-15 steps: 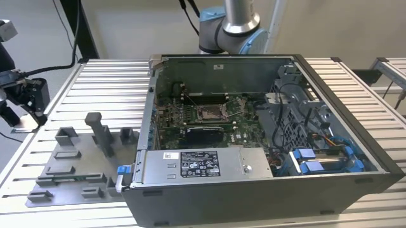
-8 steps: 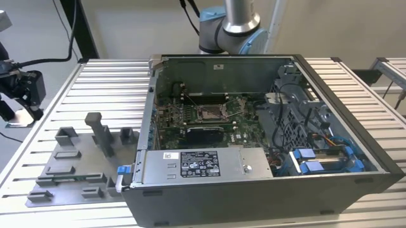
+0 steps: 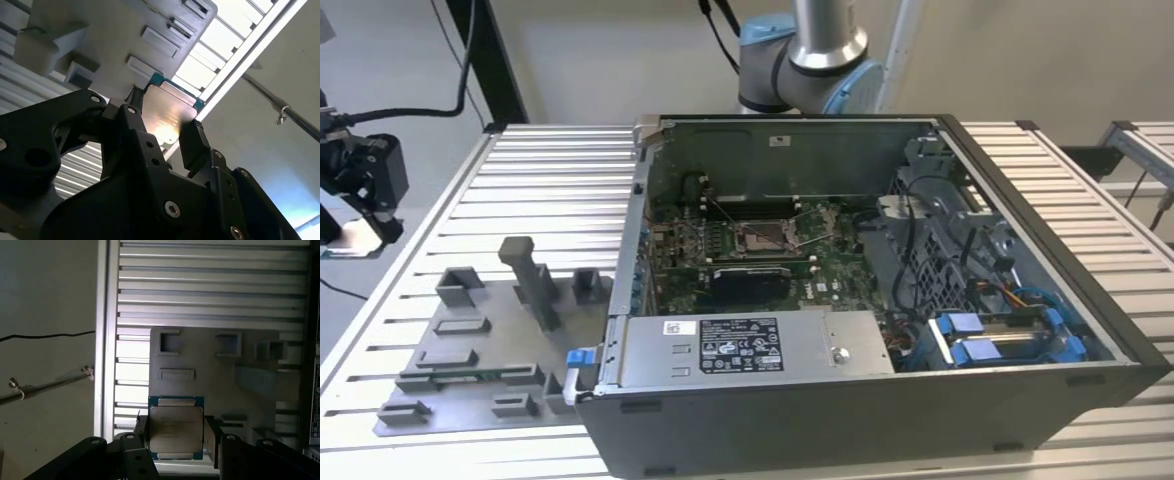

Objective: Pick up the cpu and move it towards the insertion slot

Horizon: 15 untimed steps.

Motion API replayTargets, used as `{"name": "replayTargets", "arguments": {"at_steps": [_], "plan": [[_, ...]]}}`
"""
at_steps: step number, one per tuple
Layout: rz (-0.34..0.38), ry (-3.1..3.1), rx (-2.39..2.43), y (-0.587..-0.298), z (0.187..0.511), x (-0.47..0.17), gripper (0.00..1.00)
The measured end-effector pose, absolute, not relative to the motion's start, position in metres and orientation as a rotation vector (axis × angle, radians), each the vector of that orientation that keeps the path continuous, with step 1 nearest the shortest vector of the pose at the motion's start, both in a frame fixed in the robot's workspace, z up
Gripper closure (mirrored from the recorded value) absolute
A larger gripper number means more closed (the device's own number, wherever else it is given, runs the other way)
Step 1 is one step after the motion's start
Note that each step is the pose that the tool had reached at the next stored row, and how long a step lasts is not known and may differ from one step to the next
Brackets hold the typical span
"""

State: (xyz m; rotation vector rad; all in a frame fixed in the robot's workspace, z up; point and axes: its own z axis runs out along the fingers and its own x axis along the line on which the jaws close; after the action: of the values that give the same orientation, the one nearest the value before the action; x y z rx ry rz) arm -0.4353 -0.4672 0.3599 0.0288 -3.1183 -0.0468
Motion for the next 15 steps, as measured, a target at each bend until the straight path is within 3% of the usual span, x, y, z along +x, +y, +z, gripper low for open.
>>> {"name": "replayTargets", "arguments": {"at_steps": [15], "plan": [[-0.035,-3.121,0.028,-0.467,0.383,-0.435,1.00]]}}
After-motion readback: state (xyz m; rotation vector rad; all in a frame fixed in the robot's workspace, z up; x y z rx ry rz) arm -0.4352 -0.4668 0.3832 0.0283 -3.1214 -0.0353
